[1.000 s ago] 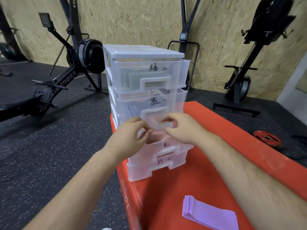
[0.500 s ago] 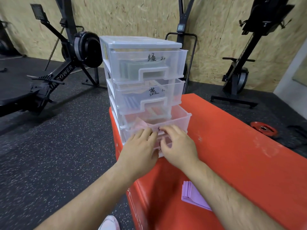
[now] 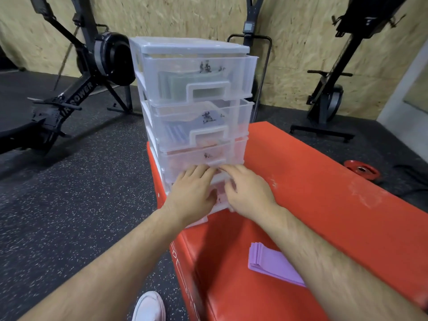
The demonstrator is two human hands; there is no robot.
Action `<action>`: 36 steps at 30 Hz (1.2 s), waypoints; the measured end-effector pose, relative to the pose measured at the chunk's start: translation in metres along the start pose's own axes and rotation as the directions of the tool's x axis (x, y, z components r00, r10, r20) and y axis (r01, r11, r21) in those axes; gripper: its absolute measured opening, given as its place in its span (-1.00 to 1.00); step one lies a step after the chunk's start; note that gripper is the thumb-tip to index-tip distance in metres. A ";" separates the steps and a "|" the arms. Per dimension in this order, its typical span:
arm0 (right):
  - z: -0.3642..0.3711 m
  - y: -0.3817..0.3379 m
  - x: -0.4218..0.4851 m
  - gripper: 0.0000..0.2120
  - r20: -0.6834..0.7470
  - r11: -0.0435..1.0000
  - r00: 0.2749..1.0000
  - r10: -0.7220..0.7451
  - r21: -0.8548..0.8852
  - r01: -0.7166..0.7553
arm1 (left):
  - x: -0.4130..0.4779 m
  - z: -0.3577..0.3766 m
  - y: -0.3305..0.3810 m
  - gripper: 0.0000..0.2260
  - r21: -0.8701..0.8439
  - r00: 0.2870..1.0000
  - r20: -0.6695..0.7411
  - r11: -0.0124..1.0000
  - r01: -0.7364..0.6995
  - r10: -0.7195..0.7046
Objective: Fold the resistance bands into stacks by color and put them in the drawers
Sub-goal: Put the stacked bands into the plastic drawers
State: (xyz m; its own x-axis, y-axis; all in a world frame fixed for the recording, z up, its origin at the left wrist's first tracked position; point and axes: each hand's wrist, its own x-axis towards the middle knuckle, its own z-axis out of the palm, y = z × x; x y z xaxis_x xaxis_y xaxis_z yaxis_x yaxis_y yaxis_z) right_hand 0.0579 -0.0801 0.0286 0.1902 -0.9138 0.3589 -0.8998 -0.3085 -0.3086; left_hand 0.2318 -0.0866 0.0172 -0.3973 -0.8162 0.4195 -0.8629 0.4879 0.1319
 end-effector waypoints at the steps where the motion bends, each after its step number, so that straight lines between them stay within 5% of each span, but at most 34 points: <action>1: -0.006 0.007 -0.009 -0.57 0.005 1.000 1.000 0.004 -0.020 -0.004 | 0.000 0.002 0.008 -0.50 -0.010 1.000 0.011 1.000 -0.020 0.020; 9: -0.041 0.068 -0.101 -0.62 0.215 0.983 0.963 0.163 -0.118 -0.140 | -0.012 0.047 0.091 -0.47 -0.085 0.936 0.240 0.966 -0.244 0.258; 13: -0.047 0.100 -0.138 -0.57 0.522 0.951 0.799 0.300 -0.223 -0.212 | -0.024 0.072 0.117 -0.49 -0.165 0.801 0.534 0.962 -0.216 0.272; 16: -0.042 0.117 -0.156 -0.53 0.612 0.937 0.712 0.344 -0.271 -0.220 | -0.030 0.083 0.127 -0.49 -0.164 0.722 0.644 0.967 -0.194 0.254; 27: -0.037 0.124 -0.159 -0.84 0.597 0.902 0.685 0.418 -0.179 -0.394 | -0.035 0.087 0.126 -0.63 -0.235 0.791 0.565 0.965 -0.120 0.236; 36: -0.061 0.117 -0.138 -0.77 0.461 0.885 0.819 0.342 0.136 -0.446 | -0.032 0.056 0.104 -0.79 -0.477 0.814 0.566 0.857 0.194 0.131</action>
State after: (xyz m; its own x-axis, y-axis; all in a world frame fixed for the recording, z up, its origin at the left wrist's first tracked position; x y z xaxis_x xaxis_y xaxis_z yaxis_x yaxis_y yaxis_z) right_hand -0.0974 0.0261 -0.0032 0.0290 -0.9756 -0.2178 -0.8277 0.0987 -0.5525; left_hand 0.1372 -0.0265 -0.0328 -0.6131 -0.7756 -0.1502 -0.6678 0.4072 0.6231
